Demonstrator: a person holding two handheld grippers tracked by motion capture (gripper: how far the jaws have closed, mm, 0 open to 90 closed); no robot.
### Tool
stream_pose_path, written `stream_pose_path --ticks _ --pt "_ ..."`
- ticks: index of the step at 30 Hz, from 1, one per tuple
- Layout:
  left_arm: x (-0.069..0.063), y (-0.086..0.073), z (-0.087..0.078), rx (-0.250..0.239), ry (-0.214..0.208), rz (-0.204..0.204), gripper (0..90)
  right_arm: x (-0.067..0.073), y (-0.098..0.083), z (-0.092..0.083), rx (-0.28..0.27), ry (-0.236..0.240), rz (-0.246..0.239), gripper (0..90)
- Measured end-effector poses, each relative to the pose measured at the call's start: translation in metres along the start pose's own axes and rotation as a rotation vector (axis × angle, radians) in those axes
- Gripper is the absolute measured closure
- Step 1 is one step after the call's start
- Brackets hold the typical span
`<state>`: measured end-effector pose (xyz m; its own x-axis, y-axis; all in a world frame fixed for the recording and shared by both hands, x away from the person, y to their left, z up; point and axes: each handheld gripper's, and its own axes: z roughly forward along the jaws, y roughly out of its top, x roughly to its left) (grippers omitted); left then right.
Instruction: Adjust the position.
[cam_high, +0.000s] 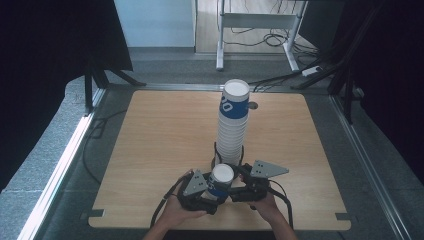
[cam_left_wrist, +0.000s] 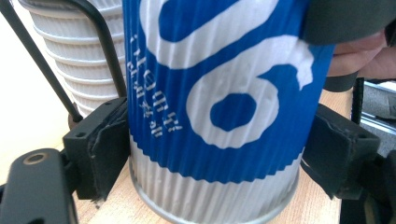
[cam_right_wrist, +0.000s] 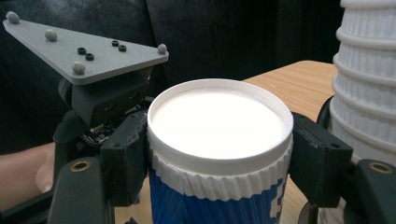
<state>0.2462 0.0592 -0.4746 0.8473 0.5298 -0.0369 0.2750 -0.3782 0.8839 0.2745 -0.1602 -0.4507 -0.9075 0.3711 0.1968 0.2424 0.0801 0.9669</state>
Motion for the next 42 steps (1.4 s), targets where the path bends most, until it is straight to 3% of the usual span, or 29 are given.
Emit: stream_pose_path --ticks 19,29,42 --pt "-0.001 -0.001 0.000 0.014 0.018 0.028 20.2 -0.002 -0.001 0.001 0.023 0.005 0.012 27.2" --pt "0.001 -0.001 -0.003 0.019 0.032 0.049 20.3 -0.001 0.000 -0.002 0.020 -0.001 0.008 20.8" --pt "0.005 0.004 -0.010 0.052 0.052 0.101 20.2 -0.004 0.014 -0.024 -0.016 -0.036 -0.017 20.7"
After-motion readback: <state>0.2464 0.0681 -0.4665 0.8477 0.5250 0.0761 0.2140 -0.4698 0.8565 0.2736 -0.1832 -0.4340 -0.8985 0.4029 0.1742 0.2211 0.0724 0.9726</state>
